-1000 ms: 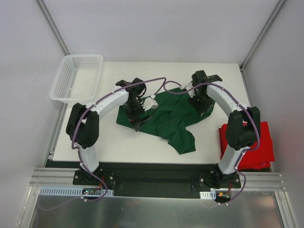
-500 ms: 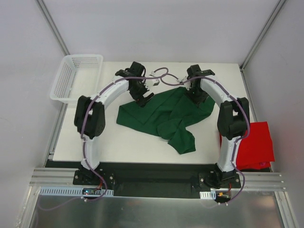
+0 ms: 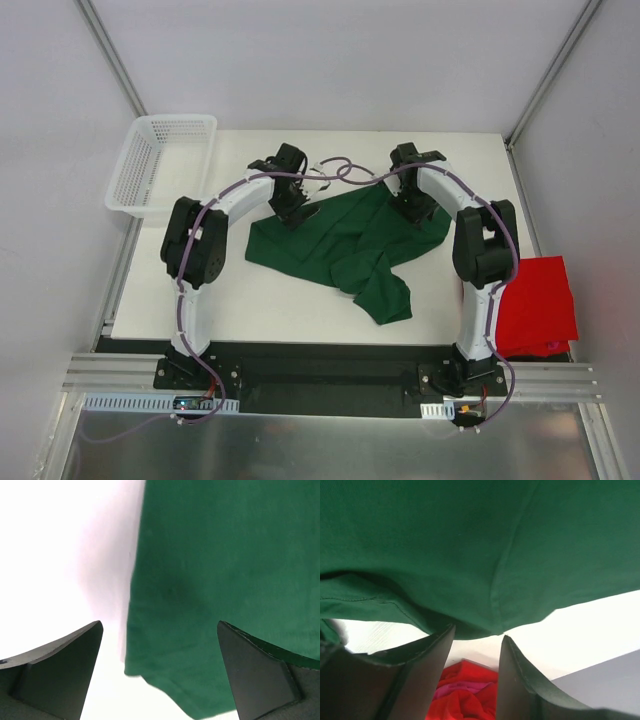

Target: Fold and stack the t-shirts

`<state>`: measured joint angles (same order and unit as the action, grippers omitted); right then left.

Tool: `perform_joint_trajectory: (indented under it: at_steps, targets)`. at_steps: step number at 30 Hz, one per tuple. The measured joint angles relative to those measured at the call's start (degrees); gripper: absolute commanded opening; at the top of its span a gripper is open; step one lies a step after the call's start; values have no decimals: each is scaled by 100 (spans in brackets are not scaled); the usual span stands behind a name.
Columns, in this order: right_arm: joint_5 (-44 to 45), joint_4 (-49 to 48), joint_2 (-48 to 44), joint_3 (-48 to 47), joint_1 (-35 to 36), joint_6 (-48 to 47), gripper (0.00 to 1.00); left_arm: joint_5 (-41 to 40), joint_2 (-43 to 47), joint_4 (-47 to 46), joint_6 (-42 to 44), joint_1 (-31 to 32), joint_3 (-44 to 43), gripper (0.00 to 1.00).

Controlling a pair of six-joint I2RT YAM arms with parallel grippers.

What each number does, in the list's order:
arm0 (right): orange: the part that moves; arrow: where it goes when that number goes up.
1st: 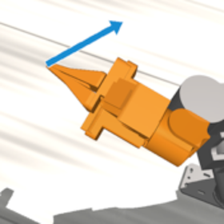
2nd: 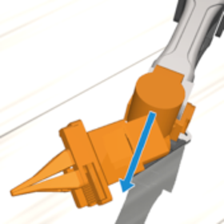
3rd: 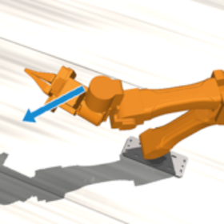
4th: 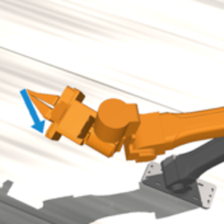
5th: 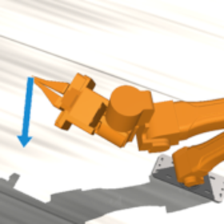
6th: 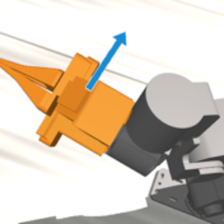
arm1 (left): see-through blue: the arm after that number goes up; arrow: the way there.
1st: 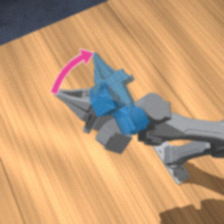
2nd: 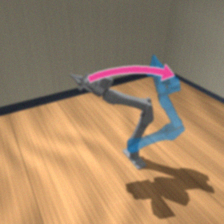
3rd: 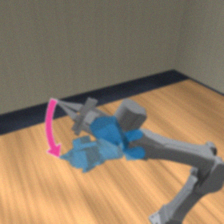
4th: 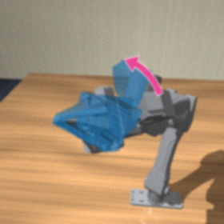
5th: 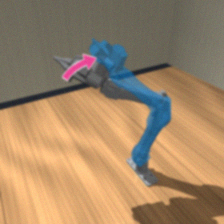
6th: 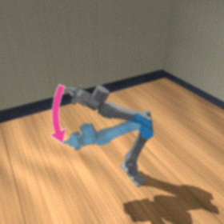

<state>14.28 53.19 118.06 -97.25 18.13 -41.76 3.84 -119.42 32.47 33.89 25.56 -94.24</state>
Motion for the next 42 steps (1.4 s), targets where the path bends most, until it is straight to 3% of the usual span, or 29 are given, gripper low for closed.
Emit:
perform_joint_trajectory:
  at_steps: [2,4,10,14,35,42]
  targets:
    - [-28,-2,-22,160,0,0,31,-22,304,-39,-2,20,330,99]
    - [-61,7,-48,260,0,-13,29,-66,693,-79,-2,76,756,99]
    - [-122,17,-157,321,0,-4,32,-87,1856,-68,-7,647,2127,99]
    - [-153,15,-208,321,0,22,43,17,2243,0,-7,1082,2597,99]
    - [-262,-31,-885,828,-15,28,45,236,1235,-101,24,1222,1897,98]
    - [-393,-85,-1266,835,-721,59,45,232,1224,-166,48,1222,1836,98]
